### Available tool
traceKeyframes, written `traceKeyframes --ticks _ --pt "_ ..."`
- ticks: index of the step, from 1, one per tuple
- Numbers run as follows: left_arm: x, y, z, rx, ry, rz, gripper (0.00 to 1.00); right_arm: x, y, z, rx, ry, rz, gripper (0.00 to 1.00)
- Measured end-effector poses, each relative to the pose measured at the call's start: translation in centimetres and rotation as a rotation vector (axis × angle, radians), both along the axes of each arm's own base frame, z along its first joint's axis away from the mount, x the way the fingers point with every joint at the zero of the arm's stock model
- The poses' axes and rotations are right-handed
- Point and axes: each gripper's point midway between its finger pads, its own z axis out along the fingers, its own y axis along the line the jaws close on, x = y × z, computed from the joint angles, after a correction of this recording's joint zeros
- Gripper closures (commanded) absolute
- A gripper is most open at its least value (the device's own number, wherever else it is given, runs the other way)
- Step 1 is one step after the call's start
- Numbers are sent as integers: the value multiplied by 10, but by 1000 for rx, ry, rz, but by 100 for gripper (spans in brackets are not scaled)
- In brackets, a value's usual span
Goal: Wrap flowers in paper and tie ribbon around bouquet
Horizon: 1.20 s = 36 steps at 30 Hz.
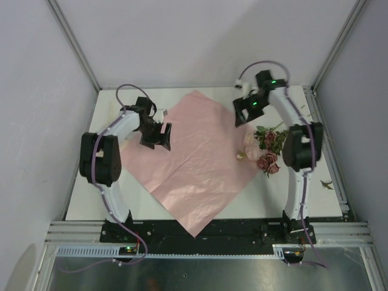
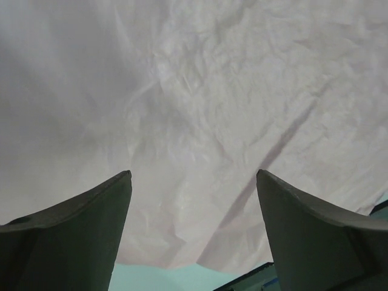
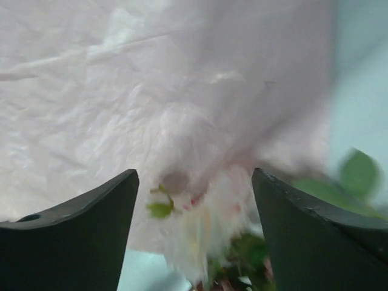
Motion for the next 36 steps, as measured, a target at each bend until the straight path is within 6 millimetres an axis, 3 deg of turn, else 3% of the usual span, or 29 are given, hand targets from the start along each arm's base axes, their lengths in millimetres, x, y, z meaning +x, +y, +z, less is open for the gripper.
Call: traceKeyframes --ticks 3,6,8,10,12,15,18,20,24,28,36 --pt "-1 -1 32 -19 -92 -23 1 4 -39 79 72 -194 0 9" --pt "-3 -4 68 -54 -197 -51 1 6 -109 154 33 -457 11 9" --pt "-5 -6 84 -73 -247 -68 0 2 -161 183 -57 -593 36 8" --pt "-9 -8 93 -91 -273 -85 0 -3 -205 188 -159 -660 105 8" --pt "-13 -10 95 -105 -275 -97 0 -5 -234 171 -237 -662 217 7" --pt "-17 -10 91 -112 -264 -109 0 -7 -262 124 -295 -604 410 7" --pt "-20 -12 91 -125 -257 -121 0 -10 -279 79 -306 -546 586 7" --pt "-20 -14 92 -132 -257 -124 0 -11 -286 60 -304 -527 663 7" --pt "-21 -16 93 -150 -255 -130 0 -6 -282 40 -301 -527 780 6" --pt "-22 -18 94 -161 -253 -133 0 0 -267 27 -293 -521 865 4" --pt "-30 -18 85 -167 -221 -135 0 12 -240 -18 -261 -466 971 3"
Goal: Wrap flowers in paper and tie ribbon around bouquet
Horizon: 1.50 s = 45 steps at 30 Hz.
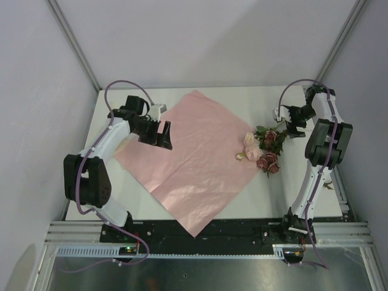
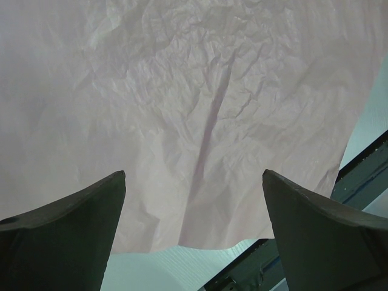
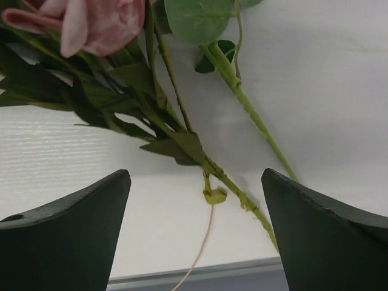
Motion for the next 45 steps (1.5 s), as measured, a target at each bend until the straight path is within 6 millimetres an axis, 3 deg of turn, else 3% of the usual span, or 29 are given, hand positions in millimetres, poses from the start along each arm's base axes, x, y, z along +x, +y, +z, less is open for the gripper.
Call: traceKeyframes --ticks 7,9,13,15,16,18,25,27,30,39,42,45 --pt "-6 1 -8 5 26 0 0 6 7 -31 -44 47 40 8" --pt "-7 2 -9 8 29 1 0 4 7 -41 -62 71 48 15" --pt "-6 3 -9 15 27 5 0 2 4 -46 -105 92 59 48" --pt "-6 4 -10 22 26 8 0 -1 2 -48 -127 101 65 68" --pt "-6 5 -10 25 26 9 1 -3 0 -49 -137 111 61 84" --pt "-6 5 -11 30 25 11 0 -6 -2 -50 -151 118 63 96" --pt "-5 6 -10 36 22 14 0 -25 -8 -44 -124 131 44 100" --pt "-5 7 -9 36 16 15 0 -31 -11 -33 -107 129 29 100" --pt "-6 7 -1 33 -8 16 0 -38 -16 1 -73 84 -5 100" --pt "-13 11 28 32 -107 24 0 -47 -33 132 0 -222 -102 100" --pt "-14 12 32 32 -123 27 0 -39 -9 170 70 -331 -60 100" --pt "-13 16 35 36 -135 40 0 -35 33 197 199 -346 -90 100"
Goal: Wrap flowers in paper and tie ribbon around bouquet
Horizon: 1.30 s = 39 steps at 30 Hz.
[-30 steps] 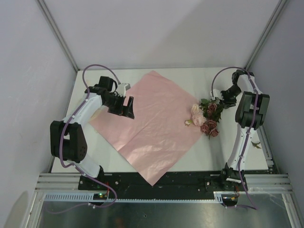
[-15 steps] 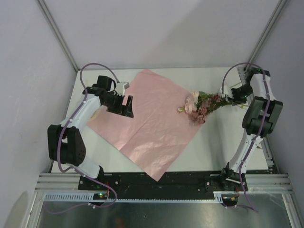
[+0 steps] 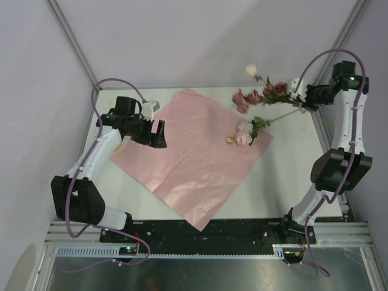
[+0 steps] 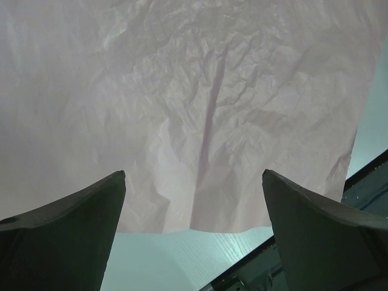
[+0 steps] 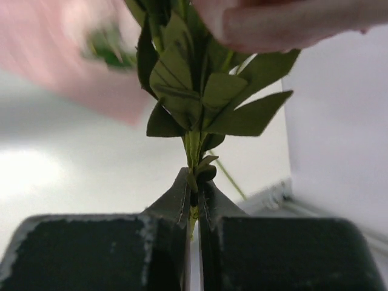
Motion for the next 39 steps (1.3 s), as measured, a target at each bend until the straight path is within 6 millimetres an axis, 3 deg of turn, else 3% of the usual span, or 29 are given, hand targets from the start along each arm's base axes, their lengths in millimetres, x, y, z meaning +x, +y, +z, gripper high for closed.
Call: traceKeyframes --ticks 5,6,10,11,12,15,19,23,26,33,39 --pt "3 8 1 8 -2 35 0 -12 106 27 303 183 -116 100" --pt "3 9 1 6 -1 44 0 -13 136 34 376 228 -145 100" --pt "8 17 1 -7 8 94 0 -18 217 43 592 426 -255 100" --pt "11 22 0 -14 15 126 0 -18 255 45 702 556 -337 100" --pt "11 22 0 -14 16 127 0 -18 255 45 702 556 -337 100" --pt "14 27 -1 -23 27 163 0 -9 294 37 804 727 -449 100" --pt "13 28 -7 -37 47 190 0 16 347 -4 859 939 -586 100" --pt "7 25 -20 -58 93 200 4 26 383 -70 819 1099 -731 100" --pt "3 19 -31 -90 122 196 8 26 401 -103 790 1155 -793 100" --pt "-7 9 -61 -144 214 195 10 38 432 -124 800 1129 -777 100" --pt "-9 7 -71 -156 223 192 10 56 437 -148 819 1096 -787 100"
